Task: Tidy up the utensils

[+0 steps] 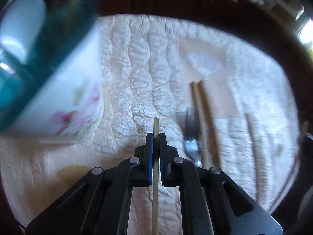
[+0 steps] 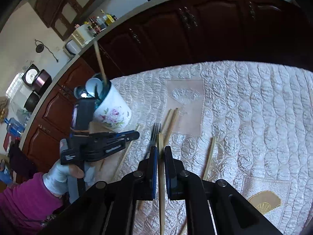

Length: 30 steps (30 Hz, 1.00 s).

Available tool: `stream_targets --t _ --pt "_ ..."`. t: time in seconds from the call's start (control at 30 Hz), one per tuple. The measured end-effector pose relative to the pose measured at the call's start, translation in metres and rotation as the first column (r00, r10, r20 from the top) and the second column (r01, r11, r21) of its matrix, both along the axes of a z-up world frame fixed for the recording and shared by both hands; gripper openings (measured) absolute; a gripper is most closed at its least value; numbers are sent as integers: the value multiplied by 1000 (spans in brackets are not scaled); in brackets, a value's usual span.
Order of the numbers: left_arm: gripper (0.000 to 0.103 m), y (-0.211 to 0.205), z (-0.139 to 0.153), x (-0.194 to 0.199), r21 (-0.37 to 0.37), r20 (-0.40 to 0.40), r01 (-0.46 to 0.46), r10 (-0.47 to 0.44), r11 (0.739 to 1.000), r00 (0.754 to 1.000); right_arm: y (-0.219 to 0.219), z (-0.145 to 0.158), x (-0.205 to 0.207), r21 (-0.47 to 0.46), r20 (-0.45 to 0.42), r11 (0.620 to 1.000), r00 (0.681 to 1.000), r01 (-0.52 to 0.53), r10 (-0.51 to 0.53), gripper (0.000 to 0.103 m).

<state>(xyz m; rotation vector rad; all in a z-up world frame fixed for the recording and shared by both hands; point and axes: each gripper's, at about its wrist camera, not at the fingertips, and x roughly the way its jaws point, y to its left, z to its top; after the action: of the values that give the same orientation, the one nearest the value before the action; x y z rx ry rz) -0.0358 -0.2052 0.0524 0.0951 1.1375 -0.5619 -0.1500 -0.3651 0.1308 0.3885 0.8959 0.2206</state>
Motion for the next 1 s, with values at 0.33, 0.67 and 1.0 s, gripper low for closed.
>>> stream_targets --t 0.33,0.67,1.0 --pt "4 74 86 -41 -188 100 13 6 982 995 30 43 -6 -19 108 998 993 -54 56 7" --pt "4 136 158 -72 -289 229 -14 84 957 970 59 62 10 -57 140 991 982 -117 124 6" --pt "4 158 160 -79 -312 222 -50 124 949 967 94 -26 66 -144 -45 971 982 -190 185 25"
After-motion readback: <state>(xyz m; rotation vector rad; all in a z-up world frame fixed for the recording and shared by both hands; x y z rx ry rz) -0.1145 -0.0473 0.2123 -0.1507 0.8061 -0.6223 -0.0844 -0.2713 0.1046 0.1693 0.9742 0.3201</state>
